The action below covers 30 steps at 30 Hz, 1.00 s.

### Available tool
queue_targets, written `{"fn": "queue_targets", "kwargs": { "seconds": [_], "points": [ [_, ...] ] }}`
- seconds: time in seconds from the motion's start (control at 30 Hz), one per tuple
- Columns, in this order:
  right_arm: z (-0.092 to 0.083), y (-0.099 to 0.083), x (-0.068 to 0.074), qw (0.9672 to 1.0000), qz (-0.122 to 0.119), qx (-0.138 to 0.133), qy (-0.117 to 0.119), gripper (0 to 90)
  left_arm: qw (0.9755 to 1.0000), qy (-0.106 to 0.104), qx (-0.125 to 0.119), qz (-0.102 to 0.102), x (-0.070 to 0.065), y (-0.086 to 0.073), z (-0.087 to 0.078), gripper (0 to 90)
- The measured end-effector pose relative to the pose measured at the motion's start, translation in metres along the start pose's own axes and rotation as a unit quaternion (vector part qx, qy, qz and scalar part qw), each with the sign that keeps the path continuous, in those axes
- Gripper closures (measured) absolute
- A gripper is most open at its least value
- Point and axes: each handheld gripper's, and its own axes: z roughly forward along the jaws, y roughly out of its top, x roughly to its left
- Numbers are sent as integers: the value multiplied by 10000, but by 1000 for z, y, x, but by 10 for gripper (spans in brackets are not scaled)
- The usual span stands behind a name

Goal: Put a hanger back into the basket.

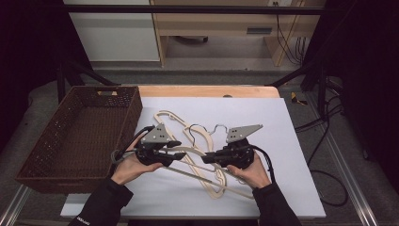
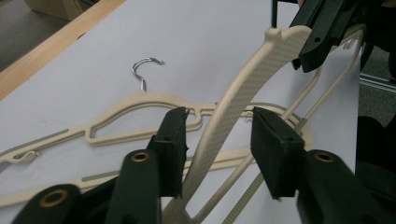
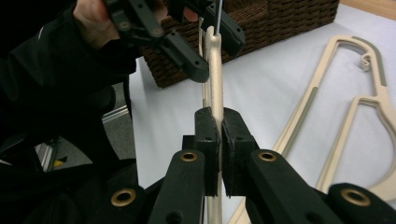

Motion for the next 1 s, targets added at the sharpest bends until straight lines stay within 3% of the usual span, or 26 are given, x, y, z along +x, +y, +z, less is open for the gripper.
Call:
{"fn": "queue_targets", "kwargs": {
  "seconds": [0.1, 0.37, 0.5, 0.73, 0.83, 1.0],
  "points": [
    [1, -1, 2, 9999, -42, 52, 75, 870, 10000, -70, 41, 37, -1, -1, 1, 674],
    [2, -4, 0, 9997, -97, 148, 180, 857, 9991, -200, 268, 243, -5, -3, 0, 730],
    [2, -5, -1, 9996, -187, 91, -165, 793, 9987, -426, 242, 140, -9, -5, 0, 795],
    [2, -5, 1, 9978, -335, -30, -565, 655, 9982, -570, 161, 24, -18, -5, -2, 853],
    [0, -4, 3, 9960, -370, -140, -798, 584, 9992, -381, 135, 8, -23, -5, -3, 861],
    [-16, -6, 6, 9903, -352, -529, -1232, 389, 9995, -131, -96, -280, -25, -4, -12, 862]
  ]
}}
